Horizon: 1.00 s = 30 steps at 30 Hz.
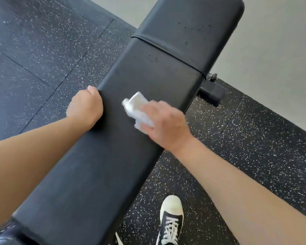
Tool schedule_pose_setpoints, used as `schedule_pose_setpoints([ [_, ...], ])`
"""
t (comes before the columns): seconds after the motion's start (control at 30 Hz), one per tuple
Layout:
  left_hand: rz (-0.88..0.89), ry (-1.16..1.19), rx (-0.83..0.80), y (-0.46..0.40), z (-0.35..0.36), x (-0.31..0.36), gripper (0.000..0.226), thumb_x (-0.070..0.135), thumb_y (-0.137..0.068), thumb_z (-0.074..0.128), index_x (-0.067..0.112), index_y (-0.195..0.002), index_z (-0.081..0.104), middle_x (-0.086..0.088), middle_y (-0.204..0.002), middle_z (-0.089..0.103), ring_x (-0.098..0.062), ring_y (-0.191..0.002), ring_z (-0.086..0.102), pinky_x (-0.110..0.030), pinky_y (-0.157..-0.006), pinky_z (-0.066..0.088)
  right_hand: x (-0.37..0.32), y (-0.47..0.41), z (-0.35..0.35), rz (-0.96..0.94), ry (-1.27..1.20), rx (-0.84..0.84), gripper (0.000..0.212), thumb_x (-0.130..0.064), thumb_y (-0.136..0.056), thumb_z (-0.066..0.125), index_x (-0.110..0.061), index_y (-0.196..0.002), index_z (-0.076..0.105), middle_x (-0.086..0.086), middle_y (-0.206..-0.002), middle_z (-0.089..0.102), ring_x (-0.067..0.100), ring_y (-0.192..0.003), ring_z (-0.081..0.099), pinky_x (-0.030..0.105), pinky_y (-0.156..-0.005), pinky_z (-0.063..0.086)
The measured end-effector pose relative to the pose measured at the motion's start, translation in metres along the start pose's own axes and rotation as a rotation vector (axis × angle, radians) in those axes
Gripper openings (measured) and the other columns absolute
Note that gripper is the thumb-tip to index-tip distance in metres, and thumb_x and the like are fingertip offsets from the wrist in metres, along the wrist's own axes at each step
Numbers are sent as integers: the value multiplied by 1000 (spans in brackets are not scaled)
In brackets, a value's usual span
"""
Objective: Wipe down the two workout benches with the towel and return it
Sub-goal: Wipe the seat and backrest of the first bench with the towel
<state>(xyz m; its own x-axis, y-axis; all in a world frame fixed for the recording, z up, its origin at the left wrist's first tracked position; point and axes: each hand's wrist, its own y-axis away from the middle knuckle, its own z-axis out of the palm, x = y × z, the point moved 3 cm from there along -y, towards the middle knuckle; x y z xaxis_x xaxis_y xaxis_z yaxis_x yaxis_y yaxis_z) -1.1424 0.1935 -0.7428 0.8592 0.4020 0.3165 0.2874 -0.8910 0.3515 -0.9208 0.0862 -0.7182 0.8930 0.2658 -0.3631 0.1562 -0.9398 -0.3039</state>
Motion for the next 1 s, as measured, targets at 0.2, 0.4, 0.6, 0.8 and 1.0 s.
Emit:
schedule_pose_setpoints([
  [0.2, -78, 11, 107, 7, 1, 3, 67, 43, -101, 18, 0, -117, 66, -27, -127, 65, -46, -117, 59, -51, -102, 41, 69, -38, -17, 541, 104, 148, 30, -33, -84, 64, -18, -109, 64, 4, -94, 64, 33, -82, 60, 36, -62, 31],
  [0.4, -300, 218, 57, 3, -6, -6, 46, 43, -89, 34, 7, -80, 60, -7, -81, 64, -35, -79, 58, -42, -79, 42, -104, 28, 29, -73, -110, -171, 27, -30, -71, 80, -21, -90, 64, -3, -81, 56, 21, -68, 46, 34, -53, 32],
  [0.6, -359, 159, 110, 3, -8, -2, 41, 40, -86, 36, 13, -66, 61, -2, -67, 56, -34, -71, 54, -40, -72, 40, -66, -3, 29, -345, -60, -209, 26, -43, -80, 80, -23, -92, 69, -5, -81, 58, 19, -64, 45, 33, -50, 39],
  [0.8, -348, 79, 105, -3, -1, -3, 37, 35, -92, 33, 17, -66, 53, -6, -72, 53, -36, -78, 52, -42, -73, 38, 56, -144, 17, 462, 5, 103, 34, -35, -82, 77, -15, -108, 71, 6, -91, 66, 35, -84, 63, 42, -60, 51],
  [1.0, -319, 0, 81, -9, 3, -4, 40, 33, -96, 29, 18, -83, 64, -17, -98, 69, -37, -83, 55, -42, -75, 39, -38, -175, 71, 182, -29, 43, 41, -29, -58, 93, -16, -88, 69, 3, -83, 66, 29, -71, 61, 33, -51, 39],
])
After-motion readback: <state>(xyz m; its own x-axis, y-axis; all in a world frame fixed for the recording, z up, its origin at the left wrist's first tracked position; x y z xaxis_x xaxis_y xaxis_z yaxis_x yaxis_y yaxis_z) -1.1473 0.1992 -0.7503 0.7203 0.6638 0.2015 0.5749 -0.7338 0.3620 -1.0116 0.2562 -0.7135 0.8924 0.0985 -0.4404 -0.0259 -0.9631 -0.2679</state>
